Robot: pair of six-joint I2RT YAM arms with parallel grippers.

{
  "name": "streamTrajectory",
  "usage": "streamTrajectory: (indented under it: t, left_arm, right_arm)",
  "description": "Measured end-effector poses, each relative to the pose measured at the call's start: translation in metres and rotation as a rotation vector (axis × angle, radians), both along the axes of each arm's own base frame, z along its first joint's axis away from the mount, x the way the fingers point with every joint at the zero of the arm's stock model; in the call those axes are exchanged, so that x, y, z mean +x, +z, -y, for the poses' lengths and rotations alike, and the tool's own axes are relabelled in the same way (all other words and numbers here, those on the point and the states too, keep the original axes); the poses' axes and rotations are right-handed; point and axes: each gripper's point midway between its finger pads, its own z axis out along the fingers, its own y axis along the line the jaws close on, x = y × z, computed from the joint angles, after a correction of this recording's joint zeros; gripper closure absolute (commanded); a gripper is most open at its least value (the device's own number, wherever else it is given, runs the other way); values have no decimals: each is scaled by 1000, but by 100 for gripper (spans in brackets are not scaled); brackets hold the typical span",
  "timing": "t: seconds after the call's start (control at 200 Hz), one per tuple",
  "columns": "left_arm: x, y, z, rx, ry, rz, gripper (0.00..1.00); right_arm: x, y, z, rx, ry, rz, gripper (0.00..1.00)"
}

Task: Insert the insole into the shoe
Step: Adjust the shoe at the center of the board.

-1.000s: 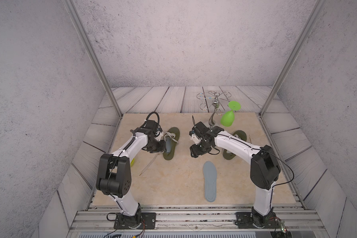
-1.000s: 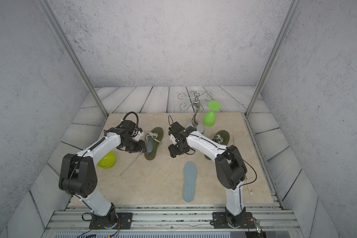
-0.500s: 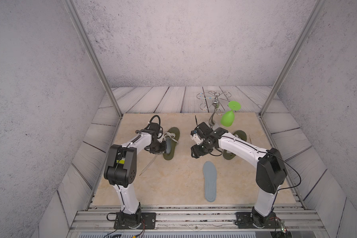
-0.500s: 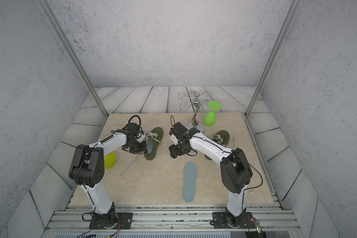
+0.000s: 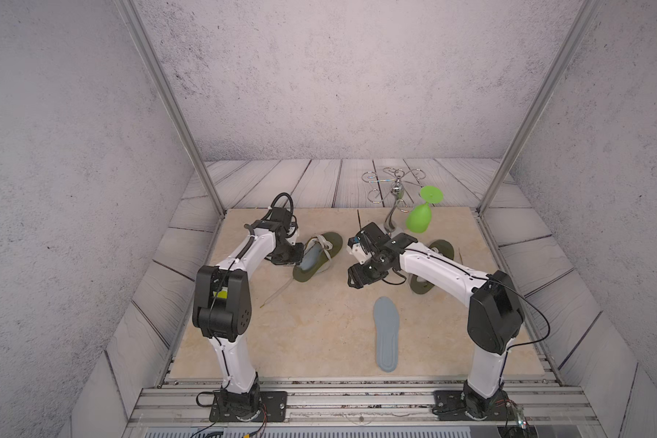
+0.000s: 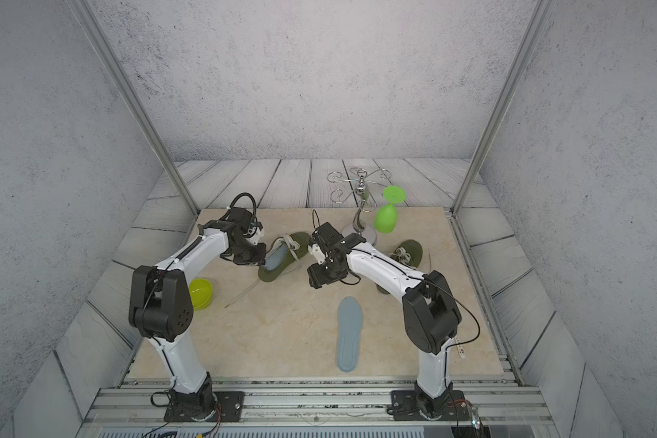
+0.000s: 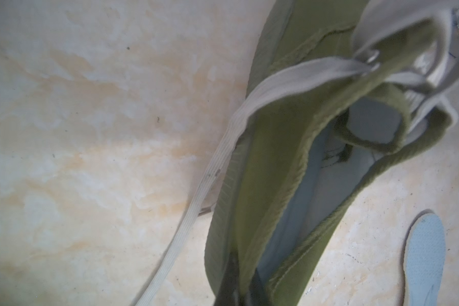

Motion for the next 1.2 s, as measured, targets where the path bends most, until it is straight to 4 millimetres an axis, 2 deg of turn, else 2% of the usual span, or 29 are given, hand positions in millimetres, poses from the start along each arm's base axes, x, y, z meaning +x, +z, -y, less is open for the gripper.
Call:
streamTrajectory:
  t: [0.295,0.53,0.686,0.786,0.921,1.091,1.156,1.201]
  left_arm:
    - [24,-27,4,-23,-25,-19,100]
    - [35,-30,13,-66,-40,0,100]
    - [34,-38,15,-86,-37,3,90]
    - [30,-43,16,-92,-36,-9,77]
    - [33,-37,18,-111,-44,14,73]
    - [30,-16,18,-143,-43,63,76]
    - [32,-8,16,-152,-38,83,77]
    - [34,-7,14,-159,-34,92,77]
  right_arm:
    - [-1,-1,0,-1,3,-7,35]
    - [-2,-2,1,-5,6,-9,35]
    - [-2,-2,1,-3,3,-11,35]
    - [-3,0,-3,16,-5,-19,36]
    - [6,16,-17,60,-23,13,46]
    - [35,43,-62,132,-18,110,69]
    - [47,44,-80,149,-10,133,79]
    - [54,41,-92,153,0,147,81]
